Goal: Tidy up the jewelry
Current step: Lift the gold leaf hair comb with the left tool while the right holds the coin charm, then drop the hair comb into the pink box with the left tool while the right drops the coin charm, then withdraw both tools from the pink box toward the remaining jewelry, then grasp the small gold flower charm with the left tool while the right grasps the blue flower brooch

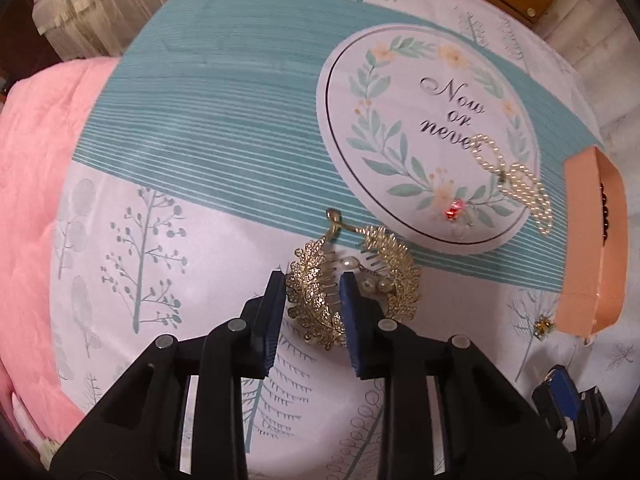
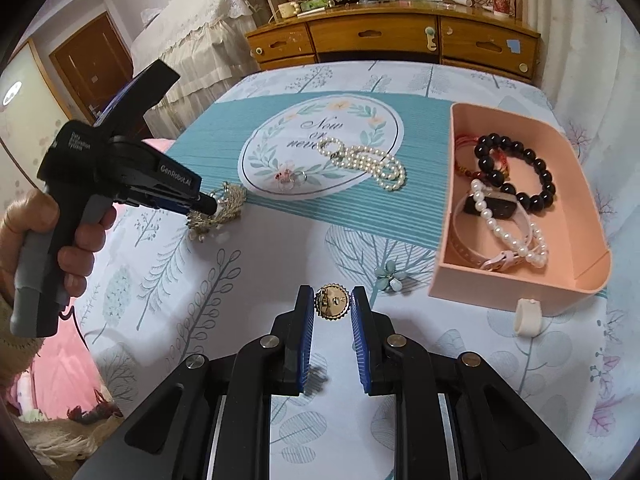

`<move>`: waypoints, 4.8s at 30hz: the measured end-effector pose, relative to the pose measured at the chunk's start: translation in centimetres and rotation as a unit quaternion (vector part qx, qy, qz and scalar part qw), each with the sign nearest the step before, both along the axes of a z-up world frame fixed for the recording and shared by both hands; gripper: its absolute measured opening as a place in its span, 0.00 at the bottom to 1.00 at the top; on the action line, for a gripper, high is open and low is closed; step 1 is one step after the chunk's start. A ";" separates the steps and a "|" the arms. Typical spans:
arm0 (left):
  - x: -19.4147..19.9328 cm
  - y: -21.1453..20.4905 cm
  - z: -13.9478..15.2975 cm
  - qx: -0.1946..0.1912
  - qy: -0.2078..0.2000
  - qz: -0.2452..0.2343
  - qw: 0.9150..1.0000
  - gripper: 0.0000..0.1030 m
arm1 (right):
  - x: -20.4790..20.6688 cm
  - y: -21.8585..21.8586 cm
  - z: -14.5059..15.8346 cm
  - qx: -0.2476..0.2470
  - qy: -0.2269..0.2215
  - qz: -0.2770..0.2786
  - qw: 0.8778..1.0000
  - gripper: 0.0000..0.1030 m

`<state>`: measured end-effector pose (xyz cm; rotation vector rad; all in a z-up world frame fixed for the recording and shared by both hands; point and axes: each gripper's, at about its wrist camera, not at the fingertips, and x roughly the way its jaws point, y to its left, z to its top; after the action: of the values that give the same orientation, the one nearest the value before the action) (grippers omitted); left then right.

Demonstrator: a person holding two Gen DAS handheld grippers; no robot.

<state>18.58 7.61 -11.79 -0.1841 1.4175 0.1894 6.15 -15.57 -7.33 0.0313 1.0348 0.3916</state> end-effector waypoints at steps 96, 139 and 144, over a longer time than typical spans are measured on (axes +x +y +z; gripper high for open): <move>-13.0 -15.6 -1.1 -0.056 -0.130 -0.336 0.931 0.48 | -5.5 -6.2 -3.5 0.008 0.066 -0.159 0.985 0.36; -7.3 -6.4 0.0 -0.061 -0.199 -0.185 0.960 0.17 | 2.7 3.1 -4.8 -0.105 -0.034 -0.107 0.988 0.25; -7.5 -6.4 0.3 -0.060 -0.201 -0.182 0.961 0.17 | 2.5 3.3 -4.9 -0.113 -0.040 -0.104 0.987 0.20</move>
<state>11.04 1.18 -11.45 -0.0524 1.0345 -0.2292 8.61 -12.22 -12.25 -0.0788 0.9809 0.0847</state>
